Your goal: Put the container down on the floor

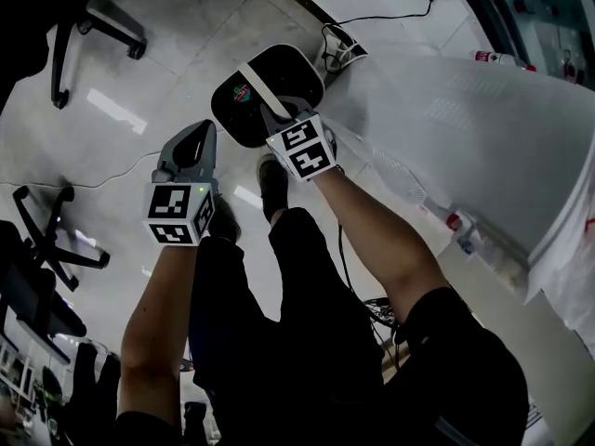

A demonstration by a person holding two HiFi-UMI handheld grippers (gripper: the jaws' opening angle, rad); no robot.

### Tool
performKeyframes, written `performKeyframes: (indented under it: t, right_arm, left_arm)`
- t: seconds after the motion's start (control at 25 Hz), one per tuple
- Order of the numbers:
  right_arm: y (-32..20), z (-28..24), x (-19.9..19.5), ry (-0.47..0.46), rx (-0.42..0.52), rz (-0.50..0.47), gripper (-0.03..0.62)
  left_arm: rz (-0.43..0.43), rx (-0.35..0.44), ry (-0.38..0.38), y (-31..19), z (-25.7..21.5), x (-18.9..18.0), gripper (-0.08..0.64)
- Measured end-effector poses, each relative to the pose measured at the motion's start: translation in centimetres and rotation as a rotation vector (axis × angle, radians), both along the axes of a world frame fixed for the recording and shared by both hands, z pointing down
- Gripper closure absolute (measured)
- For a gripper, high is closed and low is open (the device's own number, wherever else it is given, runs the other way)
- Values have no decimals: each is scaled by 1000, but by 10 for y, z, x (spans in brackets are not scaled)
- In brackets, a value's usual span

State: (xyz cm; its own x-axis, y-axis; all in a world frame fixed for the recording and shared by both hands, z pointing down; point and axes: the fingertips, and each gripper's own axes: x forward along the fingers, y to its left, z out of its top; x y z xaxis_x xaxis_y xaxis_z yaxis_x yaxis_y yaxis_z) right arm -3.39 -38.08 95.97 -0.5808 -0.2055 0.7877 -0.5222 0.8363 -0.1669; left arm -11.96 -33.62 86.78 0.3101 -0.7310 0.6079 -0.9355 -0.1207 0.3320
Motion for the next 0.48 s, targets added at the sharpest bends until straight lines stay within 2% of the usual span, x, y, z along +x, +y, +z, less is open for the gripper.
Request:
performKeyframes:
  t: [0.24,0.48]
  right_arm:
    - [-9,35,-3,21,1,17,583]
    - [-24,42,-9,8,8,34,583]
  left_arm:
    - [-6,-9,1,3,20,-2,554]
    - [-8,-14,2,-3,34,-4,554]
